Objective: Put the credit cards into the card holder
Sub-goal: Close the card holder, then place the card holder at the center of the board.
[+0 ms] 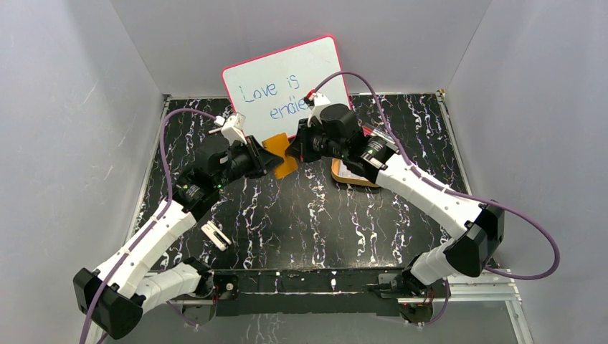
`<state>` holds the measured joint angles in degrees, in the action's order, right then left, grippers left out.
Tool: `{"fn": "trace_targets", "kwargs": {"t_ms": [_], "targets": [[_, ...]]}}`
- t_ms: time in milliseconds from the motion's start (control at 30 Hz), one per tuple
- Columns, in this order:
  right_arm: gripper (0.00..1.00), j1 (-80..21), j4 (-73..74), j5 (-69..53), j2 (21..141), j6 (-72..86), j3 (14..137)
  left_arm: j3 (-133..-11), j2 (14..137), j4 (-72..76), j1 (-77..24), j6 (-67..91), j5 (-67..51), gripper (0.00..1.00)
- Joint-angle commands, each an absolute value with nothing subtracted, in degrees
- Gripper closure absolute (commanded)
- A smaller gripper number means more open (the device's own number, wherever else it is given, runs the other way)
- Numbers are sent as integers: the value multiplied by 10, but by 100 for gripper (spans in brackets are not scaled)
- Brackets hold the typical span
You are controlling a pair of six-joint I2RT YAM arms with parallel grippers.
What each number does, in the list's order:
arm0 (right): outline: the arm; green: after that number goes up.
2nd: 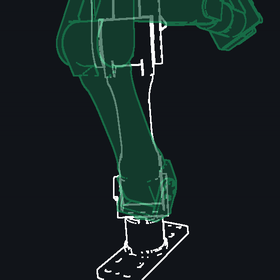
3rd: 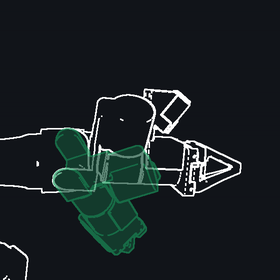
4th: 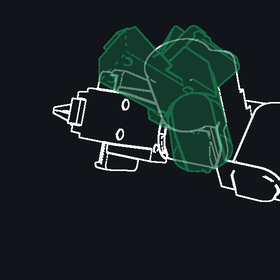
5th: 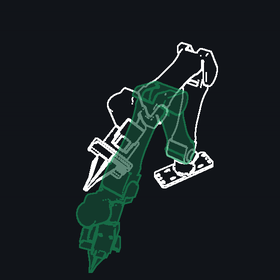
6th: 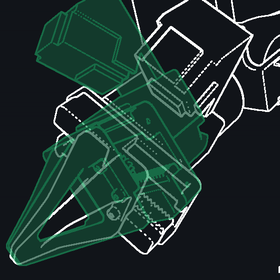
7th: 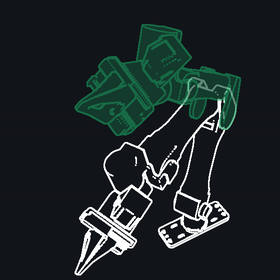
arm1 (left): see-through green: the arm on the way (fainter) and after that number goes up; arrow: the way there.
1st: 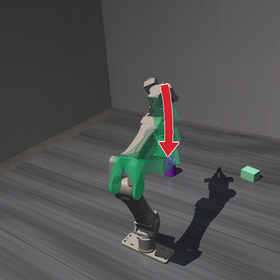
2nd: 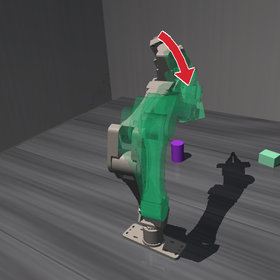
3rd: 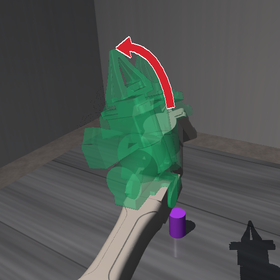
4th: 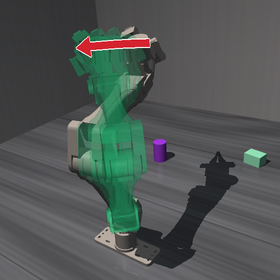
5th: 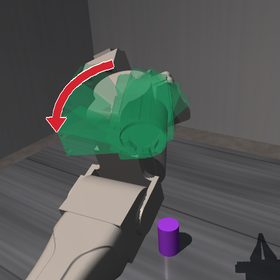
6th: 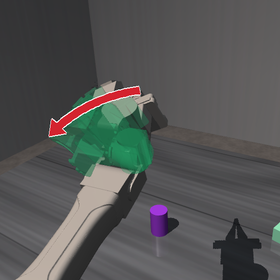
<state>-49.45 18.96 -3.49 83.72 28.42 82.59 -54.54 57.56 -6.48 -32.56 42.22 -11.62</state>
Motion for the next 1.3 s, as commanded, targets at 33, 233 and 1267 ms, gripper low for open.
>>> {"fn": "trace_targets", "kwargs": {"t_ms": [33, 233, 1267], "targets": [[100, -509, 106, -95, 881, 312, 813, -563, 556, 88, -357, 461, -316, 100], [100, -509, 95, -111, 893, 322, 806, -557, 555, 109, -358, 466, -328, 100], [14, -506, 178, 40, 580, 268, 582, -304, 706, 192, -357, 489, -273, 100]]}}
